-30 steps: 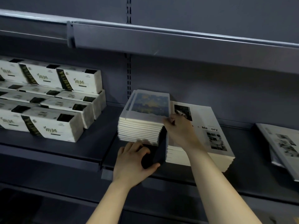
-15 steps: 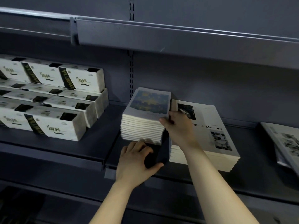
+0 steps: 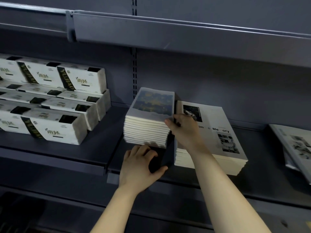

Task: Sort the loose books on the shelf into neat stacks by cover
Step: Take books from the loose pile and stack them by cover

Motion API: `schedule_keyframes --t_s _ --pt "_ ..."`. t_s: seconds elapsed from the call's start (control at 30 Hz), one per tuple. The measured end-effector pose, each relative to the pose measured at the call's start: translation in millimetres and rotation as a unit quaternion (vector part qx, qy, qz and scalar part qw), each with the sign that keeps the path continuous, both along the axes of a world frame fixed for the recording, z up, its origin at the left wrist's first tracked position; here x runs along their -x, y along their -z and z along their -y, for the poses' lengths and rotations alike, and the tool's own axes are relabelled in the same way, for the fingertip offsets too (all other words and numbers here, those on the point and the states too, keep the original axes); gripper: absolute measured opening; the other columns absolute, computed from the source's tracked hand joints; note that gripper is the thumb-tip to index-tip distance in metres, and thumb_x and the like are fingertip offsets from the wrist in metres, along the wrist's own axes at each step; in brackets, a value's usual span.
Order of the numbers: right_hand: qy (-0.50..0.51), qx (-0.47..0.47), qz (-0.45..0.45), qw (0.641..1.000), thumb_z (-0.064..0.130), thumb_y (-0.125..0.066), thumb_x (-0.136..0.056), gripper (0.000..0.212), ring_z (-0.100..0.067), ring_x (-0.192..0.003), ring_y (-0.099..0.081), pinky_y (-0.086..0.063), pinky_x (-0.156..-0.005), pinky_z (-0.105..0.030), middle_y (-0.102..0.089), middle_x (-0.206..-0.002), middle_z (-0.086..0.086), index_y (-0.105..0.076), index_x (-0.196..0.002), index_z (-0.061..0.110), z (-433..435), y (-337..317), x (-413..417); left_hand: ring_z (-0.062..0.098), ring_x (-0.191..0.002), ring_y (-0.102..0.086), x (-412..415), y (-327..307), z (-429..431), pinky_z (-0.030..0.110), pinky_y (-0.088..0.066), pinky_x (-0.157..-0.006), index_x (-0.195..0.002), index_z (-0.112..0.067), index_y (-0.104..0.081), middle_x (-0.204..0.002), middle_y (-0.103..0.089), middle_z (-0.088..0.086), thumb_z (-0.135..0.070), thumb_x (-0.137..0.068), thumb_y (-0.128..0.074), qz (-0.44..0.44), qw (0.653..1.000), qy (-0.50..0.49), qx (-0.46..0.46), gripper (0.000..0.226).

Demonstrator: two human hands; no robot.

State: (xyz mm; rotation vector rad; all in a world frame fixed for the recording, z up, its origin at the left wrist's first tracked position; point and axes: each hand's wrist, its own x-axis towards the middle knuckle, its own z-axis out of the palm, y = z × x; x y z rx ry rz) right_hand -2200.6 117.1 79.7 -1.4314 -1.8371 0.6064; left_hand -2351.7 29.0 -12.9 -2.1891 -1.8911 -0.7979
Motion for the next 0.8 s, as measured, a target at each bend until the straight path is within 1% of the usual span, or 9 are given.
schedule_keyframes --t_s 0.17,0.27,0.4,0.47,0.57,0.63,0.7,0.73,0.8 --pt "0.009 0.001 0.009 1.000 0.043 -0.057 -0.091 0.034 -0.010 -0.084 -0.058 -0.027 -0.054 -0.008 -0.064 -0.089 0.005 -0.066 -0.110 0.016 -2.5 2.6 0.8 0.015 -0.096 -0.052 0.3 0.4 0.0 0.031 -0.041 -0.076 -0.099 -0.031 -0.068 -0.103 -0.058 -0.011 -0.071 -0.076 -0.048 -0.001 1.000 0.001 -0.002 0.051" --pt "0.013 0.006 0.007 1.000 0.045 -0.056 -0.092 0.039 -0.013 -0.089 -0.061 -0.028 -0.056 -0.009 -0.068 -0.099 -0.001 -0.064 -0.116 0.015 -2.8 4.0 1.2 0.016 -0.094 -0.053 0.1 0.3 0.4 0.032 -0.042 -0.074 -0.098 -0.030 -0.068 -0.102 -0.059 -0.010 -0.067 -0.077 -0.049 -0.003 1.000 0.000 -0.009 0.046" --pt "0.009 0.004 0.021 1.000 0.042 -0.055 -0.093 0.036 -0.007 -0.082 -0.053 -0.025 -0.053 -0.006 -0.059 -0.089 0.007 -0.064 -0.112 0.012 -1.5 1.9 1.1 0.016 -0.094 -0.052 0.4 1.1 0.3 0.032 -0.040 -0.075 -0.097 -0.030 -0.067 -0.102 -0.058 -0.010 -0.059 -0.081 -0.047 -0.001 1.000 0.003 -0.011 0.039" --pt "0.007 0.007 0.020 1.000 0.040 -0.055 -0.095 0.035 -0.008 -0.087 -0.053 -0.029 -0.057 -0.007 -0.058 -0.094 0.007 -0.063 -0.115 0.012 0.4 -0.2 2.4 0.016 -0.093 -0.052 0.5 1.0 0.4 0.032 -0.041 -0.076 -0.098 -0.030 -0.067 -0.102 -0.058 -0.010 -0.056 -0.083 -0.045 -0.002 1.000 0.005 -0.008 0.037" --pt "0.010 0.005 0.033 0.999 0.039 -0.054 -0.096 0.037 -0.018 -0.103 -0.059 -0.037 -0.073 -0.020 -0.064 -0.111 -0.002 -0.060 -0.120 0.012 3.9 -3.4 5.2 0.016 -0.091 -0.052 -0.7 0.2 1.1 0.032 -0.041 -0.075 -0.097 -0.029 -0.066 -0.101 -0.057 -0.010 -0.053 -0.084 -0.045 -0.006 1.000 0.007 -0.006 0.034" --pt "0.006 0.011 0.026 1.000 0.039 -0.053 -0.096 0.033 -0.018 -0.100 -0.060 -0.037 -0.070 -0.019 -0.065 -0.106 -0.001 -0.062 -0.114 0.013 5.3 -5.7 5.6 0.017 -0.091 -0.052 -1.7 -0.3 1.5 0.033 -0.042 -0.074 -0.098 -0.029 -0.066 -0.100 -0.057 -0.009 -0.052 -0.084 -0.045 -0.009 1.000 0.006 0.002 0.034" --pt "-0.007 0.011 0.024 1.000 0.038 -0.052 -0.096 0.024 -0.013 -0.087 -0.057 -0.033 -0.059 -0.015 -0.061 -0.092 0.003 -0.062 -0.103 0.016 9.1 -9.3 4.0 0.018 -0.089 -0.053 -2.6 -0.7 2.1 0.033 -0.043 -0.073 -0.097 -0.027 -0.066 -0.100 -0.058 -0.008 -0.051 -0.084 -0.045 -0.014 1.000 0.003 0.008 0.034" --pt "-0.015 0.008 0.016 1.000 0.037 -0.052 -0.097 0.020 -0.011 -0.083 -0.056 -0.032 -0.058 -0.014 -0.061 -0.088 0.004 -0.060 -0.099 0.018 11.9 -11.5 2.3 0.018 -0.089 -0.054 -3.1 -0.8 2.7 0.033 -0.043 -0.072 -0.097 -0.026 -0.066 -0.099 -0.058 -0.007 -0.051 -0.084 -0.044 -0.018 1.000 0.002 0.011 0.035" --pt "-0.023 -0.001 -0.012 1.000 0.035 -0.050 -0.098 0.018 -0.008 -0.078 -0.055 -0.035 -0.060 -0.012 -0.063 -0.085 0.002 -0.060 -0.103 0.021 18.8 -17.1 -5.5 0.019 -0.089 -0.056 -5.6 -1.4 5.9 0.033 -0.044 -0.071 -0.098 -0.025 -0.067 -0.100 -0.059 -0.006 -0.049 -0.085 -0.042 -0.019 1.000 0.001 0.019 0.037"
